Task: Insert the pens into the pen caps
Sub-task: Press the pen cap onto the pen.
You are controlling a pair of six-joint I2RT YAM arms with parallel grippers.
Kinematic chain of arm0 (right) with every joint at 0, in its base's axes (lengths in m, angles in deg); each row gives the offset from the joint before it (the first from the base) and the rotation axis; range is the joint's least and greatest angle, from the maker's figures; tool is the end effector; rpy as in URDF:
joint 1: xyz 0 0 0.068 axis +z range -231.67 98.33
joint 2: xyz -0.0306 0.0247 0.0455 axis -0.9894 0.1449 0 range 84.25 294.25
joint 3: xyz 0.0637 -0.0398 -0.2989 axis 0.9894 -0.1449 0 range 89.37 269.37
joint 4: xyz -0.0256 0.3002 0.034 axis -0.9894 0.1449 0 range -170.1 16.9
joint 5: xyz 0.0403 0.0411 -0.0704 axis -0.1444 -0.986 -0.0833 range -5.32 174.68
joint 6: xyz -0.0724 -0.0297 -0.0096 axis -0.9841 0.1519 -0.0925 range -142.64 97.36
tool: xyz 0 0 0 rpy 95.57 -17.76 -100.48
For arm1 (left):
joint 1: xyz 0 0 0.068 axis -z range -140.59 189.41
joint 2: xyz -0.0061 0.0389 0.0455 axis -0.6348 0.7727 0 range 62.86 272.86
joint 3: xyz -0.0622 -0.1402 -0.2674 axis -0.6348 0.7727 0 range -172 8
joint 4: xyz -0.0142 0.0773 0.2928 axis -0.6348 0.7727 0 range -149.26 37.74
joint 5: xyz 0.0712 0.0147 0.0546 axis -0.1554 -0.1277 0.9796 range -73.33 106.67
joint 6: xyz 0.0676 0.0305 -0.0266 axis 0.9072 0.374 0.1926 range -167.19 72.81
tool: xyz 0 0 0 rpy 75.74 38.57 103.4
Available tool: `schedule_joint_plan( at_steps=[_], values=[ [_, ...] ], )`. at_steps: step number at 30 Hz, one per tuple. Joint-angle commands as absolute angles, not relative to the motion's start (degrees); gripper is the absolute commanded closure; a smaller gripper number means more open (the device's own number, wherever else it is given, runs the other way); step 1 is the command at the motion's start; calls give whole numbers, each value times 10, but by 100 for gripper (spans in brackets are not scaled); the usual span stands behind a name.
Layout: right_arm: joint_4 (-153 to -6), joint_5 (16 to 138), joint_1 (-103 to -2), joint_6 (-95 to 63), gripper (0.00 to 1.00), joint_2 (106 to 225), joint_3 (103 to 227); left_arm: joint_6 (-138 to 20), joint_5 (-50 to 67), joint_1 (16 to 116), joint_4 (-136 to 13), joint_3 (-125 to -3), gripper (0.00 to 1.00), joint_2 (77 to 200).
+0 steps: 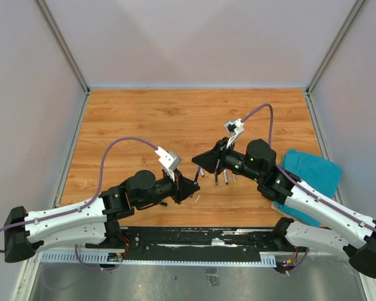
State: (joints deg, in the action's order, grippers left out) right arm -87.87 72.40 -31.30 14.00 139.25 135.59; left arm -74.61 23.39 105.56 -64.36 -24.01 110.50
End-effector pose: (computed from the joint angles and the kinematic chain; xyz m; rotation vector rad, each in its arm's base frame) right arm 0.1692 0.2269 0.3723 -0.3931 1.7166 1.3211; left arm 0.1087 -0.2263 0.2897 0.5372 1.8055 -1.0643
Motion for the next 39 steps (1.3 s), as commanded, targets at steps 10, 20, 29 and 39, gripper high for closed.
schedule_joint_plan(
  at_steps=[10,20,29,39],
  values=[
    [-935,691,-307,185,99,1386,1279,-724,262,1056,-679,-286,99,1096],
    [-934,730,-260,170,99,1396,1242,-714,271,1056,-705,-305,100,1084],
    [-935,746,-215,178,99,1398,1213,-705,278,1056,-756,-290,100,1045],
    [-927,850,-122,158,99,1415,1168,-705,270,1056,-779,-304,100,1038]
  ],
)
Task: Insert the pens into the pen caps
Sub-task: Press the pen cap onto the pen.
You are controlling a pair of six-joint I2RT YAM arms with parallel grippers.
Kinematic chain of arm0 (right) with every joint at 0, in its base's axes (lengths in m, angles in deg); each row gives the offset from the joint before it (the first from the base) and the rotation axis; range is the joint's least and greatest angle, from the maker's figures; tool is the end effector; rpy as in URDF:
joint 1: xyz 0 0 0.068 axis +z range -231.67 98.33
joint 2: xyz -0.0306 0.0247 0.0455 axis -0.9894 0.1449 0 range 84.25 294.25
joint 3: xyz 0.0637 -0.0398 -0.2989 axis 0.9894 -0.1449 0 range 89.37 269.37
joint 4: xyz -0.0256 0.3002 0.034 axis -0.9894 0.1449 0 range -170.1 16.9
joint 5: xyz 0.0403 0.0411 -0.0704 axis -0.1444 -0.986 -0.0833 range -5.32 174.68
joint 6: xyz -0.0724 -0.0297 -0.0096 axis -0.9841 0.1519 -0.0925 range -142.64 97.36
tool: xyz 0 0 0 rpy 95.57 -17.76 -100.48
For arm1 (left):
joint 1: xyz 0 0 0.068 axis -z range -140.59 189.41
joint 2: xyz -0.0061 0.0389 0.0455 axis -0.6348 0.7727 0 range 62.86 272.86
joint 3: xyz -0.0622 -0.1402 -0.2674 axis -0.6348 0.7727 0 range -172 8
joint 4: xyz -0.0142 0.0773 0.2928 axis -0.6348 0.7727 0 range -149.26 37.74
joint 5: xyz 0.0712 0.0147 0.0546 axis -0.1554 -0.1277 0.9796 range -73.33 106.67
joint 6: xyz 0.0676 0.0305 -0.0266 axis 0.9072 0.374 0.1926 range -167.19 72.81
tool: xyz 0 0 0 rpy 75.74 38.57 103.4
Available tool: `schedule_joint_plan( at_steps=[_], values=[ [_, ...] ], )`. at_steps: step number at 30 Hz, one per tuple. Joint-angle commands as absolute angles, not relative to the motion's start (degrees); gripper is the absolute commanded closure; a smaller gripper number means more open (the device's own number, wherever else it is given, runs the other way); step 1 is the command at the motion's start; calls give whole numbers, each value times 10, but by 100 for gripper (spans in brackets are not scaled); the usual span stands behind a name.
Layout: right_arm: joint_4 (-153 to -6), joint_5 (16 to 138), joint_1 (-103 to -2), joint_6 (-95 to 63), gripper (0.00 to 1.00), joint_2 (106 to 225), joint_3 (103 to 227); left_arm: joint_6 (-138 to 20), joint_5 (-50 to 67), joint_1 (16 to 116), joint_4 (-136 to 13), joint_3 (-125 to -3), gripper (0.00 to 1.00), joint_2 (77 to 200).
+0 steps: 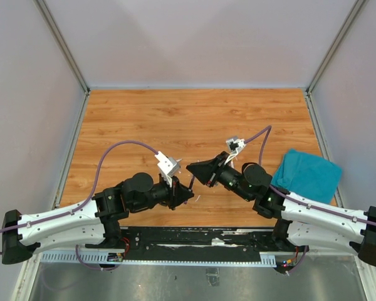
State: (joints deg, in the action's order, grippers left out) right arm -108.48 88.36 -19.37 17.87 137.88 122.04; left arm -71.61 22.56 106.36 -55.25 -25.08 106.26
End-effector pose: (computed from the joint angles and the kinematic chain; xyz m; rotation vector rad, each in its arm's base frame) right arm 0.1311 0.2403 0.3263 -0.2457 1.5877 1.3966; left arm 0.0979 -0.2123 0.2923 0.6327 1.8400 -1.0107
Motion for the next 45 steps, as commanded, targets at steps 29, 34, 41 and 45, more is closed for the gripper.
schedule_joint_plan(
  at_steps=[29,34,41,45],
  values=[
    [-902,1012,-16,143,99,1446,1128,-705,276,1056,-783,-303,99,1047],
    [-894,1024,-11,142,99,1427,1129,-703,277,1056,-776,-304,100,1048],
    [-873,1074,-13,118,95,1378,1191,-711,273,1057,-765,-257,100,1031],
    [-870,1093,-21,104,87,1355,1223,-714,258,1056,-743,-231,100,1031]
  ],
)
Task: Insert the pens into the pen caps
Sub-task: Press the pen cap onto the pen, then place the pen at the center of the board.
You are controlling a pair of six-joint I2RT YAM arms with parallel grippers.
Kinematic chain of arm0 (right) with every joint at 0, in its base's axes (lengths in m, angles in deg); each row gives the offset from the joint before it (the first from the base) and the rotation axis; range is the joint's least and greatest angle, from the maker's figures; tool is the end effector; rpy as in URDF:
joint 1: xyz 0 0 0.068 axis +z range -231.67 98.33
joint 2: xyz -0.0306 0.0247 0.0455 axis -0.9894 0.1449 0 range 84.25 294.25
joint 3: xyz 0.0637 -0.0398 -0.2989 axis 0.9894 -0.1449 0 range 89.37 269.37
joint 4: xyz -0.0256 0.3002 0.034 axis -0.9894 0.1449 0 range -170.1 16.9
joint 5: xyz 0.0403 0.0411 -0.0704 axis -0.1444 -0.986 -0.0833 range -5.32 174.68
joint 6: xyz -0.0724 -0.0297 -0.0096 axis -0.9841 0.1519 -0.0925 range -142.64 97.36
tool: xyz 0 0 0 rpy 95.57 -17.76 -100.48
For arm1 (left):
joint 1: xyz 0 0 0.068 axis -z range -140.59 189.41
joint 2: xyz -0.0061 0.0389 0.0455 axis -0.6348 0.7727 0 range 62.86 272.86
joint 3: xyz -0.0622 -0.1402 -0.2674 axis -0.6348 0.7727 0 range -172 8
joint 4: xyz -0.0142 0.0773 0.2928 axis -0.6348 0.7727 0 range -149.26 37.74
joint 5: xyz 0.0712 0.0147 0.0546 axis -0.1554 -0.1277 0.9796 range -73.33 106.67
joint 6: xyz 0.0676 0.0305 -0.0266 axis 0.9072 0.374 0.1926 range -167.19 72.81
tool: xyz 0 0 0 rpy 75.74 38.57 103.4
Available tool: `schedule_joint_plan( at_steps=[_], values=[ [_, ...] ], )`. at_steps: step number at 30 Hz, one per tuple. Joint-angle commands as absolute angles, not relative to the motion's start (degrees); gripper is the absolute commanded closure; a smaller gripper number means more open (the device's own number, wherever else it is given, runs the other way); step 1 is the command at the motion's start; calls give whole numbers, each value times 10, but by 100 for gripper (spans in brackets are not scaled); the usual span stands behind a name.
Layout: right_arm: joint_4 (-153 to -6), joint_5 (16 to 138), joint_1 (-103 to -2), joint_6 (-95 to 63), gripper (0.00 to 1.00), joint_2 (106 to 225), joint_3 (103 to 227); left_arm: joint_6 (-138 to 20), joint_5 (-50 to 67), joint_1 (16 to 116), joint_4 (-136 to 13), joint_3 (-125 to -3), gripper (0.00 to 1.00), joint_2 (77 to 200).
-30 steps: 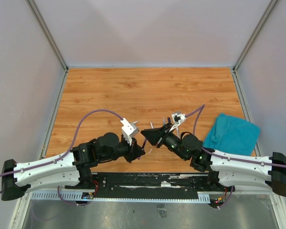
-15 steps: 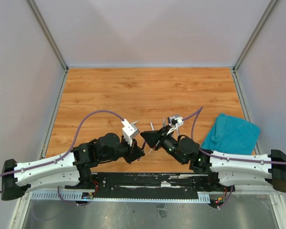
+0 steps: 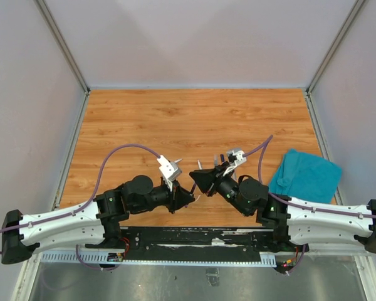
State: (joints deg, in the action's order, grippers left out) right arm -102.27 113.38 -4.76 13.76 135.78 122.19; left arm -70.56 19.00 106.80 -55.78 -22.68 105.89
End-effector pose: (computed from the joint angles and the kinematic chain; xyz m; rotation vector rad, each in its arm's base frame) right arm 0.0904 0.2453 0.3208 -0.1446 1.6366 1.1839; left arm 0.0917 -0.2129 0.2768 0.7158 1.8523 -1.0401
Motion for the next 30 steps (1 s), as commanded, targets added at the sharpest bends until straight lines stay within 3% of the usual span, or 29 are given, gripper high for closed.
schedule_joint_plan(
  at_steps=[1,4,10,16,21,30],
  values=[
    [-870,1095,-23,99,83,1348,1229,-716,258,1056,-740,-221,100,1030],
    [-863,1108,-25,85,64,1315,1247,-727,262,1056,-729,-191,99,1024],
    [-802,1150,-24,48,52,1241,1246,-746,273,1056,-712,-156,99,1020],
    [-609,1212,-62,36,50,1234,1295,-763,308,1056,-658,-179,100,1046],
    [-504,1025,-231,30,48,1285,1349,-771,331,1056,-628,-205,100,1086],
    [-530,789,-487,77,47,1237,1290,-837,401,1056,-579,-304,100,1228]
  ],
)
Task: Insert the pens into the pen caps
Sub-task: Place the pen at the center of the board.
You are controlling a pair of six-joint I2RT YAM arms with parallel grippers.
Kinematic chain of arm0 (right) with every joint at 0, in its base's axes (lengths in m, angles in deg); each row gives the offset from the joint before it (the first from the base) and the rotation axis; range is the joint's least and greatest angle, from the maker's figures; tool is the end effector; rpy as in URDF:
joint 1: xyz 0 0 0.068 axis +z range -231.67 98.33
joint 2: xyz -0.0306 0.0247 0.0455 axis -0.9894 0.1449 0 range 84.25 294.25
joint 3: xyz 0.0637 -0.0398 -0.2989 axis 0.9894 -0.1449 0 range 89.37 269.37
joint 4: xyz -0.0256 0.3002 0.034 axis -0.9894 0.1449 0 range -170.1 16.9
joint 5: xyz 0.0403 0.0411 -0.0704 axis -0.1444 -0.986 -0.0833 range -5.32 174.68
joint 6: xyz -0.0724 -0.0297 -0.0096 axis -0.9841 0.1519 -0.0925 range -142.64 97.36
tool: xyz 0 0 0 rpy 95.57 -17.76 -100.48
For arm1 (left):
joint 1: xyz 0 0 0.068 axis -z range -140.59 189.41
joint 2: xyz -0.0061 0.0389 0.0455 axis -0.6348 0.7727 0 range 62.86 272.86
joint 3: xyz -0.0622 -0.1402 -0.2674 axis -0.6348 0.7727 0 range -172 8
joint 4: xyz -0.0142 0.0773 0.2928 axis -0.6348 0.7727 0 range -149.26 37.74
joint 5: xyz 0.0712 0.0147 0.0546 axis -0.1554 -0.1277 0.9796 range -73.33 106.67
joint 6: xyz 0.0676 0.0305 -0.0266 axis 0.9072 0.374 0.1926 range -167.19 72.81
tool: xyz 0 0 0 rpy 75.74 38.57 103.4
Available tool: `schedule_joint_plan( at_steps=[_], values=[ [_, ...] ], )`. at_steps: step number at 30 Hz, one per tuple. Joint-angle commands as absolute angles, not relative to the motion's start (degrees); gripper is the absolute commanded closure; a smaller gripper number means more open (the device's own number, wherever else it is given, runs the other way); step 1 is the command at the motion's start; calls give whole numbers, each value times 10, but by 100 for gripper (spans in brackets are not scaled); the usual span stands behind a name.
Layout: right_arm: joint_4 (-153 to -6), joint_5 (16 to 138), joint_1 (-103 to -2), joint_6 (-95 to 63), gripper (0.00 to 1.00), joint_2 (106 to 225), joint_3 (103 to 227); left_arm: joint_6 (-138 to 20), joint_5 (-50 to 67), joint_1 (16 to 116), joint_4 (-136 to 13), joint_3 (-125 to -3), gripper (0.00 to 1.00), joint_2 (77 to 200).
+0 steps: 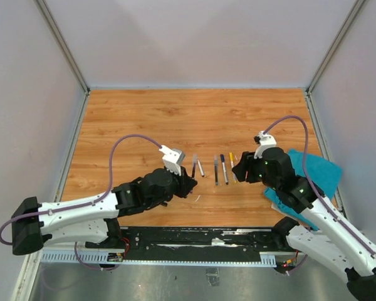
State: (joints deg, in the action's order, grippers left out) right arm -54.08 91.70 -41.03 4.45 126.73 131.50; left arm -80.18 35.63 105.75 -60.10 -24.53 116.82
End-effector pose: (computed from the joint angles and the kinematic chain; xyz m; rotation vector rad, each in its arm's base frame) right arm 0.1681 0.1334 0.3119 -0.1669 2.0771 0.6137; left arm 0.1258 -0.2324 0.2583 0.3505 1.9724 -0.8357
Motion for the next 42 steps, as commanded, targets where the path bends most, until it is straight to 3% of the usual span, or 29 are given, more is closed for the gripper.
schedule_joint_plan(
  at_steps=[1,17,42],
  values=[
    [-536,783,-499,85,47,1225,1280,-843,406,1056,-569,-322,100,1254],
    [-413,906,-505,108,41,1085,1274,-988,428,1037,-432,-552,100,1572],
    [-379,926,-505,122,39,1075,1254,-1015,420,977,-325,-688,99,1731]
  ],
)
